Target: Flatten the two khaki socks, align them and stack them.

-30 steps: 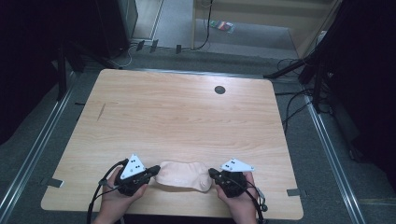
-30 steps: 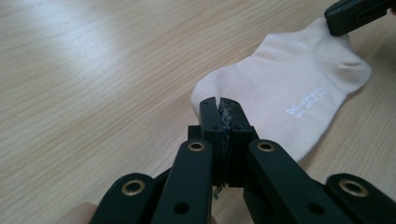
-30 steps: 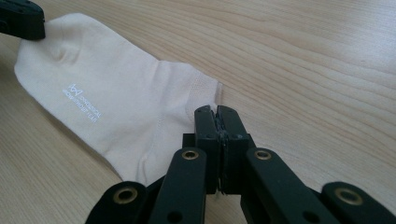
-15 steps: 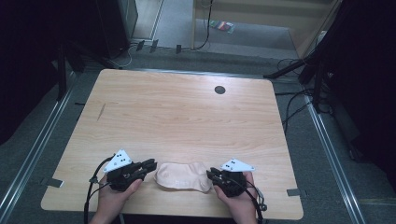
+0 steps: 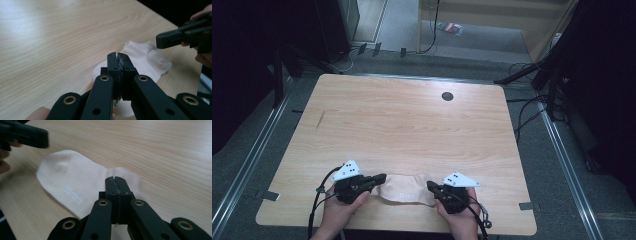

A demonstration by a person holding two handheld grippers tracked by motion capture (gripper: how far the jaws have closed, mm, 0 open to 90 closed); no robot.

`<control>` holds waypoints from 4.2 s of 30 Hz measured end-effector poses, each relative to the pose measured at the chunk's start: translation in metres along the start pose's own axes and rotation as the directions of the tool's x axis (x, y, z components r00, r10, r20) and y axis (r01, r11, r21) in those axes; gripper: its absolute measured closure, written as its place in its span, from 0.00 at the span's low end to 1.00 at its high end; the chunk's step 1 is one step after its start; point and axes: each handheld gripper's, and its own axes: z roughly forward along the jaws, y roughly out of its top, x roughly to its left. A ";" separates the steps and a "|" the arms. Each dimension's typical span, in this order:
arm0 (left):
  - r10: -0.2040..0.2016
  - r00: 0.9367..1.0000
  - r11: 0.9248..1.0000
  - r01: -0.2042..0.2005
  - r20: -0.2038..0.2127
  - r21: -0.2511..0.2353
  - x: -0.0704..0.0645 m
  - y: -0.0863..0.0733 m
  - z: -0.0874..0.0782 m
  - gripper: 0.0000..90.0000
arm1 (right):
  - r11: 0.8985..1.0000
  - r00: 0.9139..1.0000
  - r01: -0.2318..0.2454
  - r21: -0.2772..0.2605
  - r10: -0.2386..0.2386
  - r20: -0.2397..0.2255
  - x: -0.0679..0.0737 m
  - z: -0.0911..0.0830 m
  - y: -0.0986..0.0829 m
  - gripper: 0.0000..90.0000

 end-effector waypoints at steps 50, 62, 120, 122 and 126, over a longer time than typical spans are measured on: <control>-0.090 0.994 0.994 0.093 -0.060 0.055 0.022 -0.006 -0.005 1.00 | 0.992 0.986 0.122 -0.030 -0.125 -0.107 0.068 0.055 0.008 1.00; -0.070 0.996 0.996 0.072 -0.049 0.049 0.019 -0.005 -0.007 1.00 | 1.000 0.998 0.013 -0.017 -0.012 0.058 -0.008 0.004 0.011 1.00; 0.055 0.997 0.983 -0.045 -0.050 0.180 0.009 -0.013 0.011 1.00 | 0.999 0.996 -0.021 0.038 0.018 0.083 -0.029 0.009 -0.010 0.74; 0.049 0.998 0.986 -0.043 -0.032 0.163 0.009 -0.012 0.010 0.98 | 0.999 0.996 -0.036 -0.002 0.036 0.086 -0.031 0.005 -0.008 0.70; 0.061 0.997 0.990 -0.065 0.037 0.124 0.002 -0.009 0.005 0.97 | 0.997 0.998 -0.060 -0.057 0.061 0.006 -0.028 -0.006 -0.007 0.88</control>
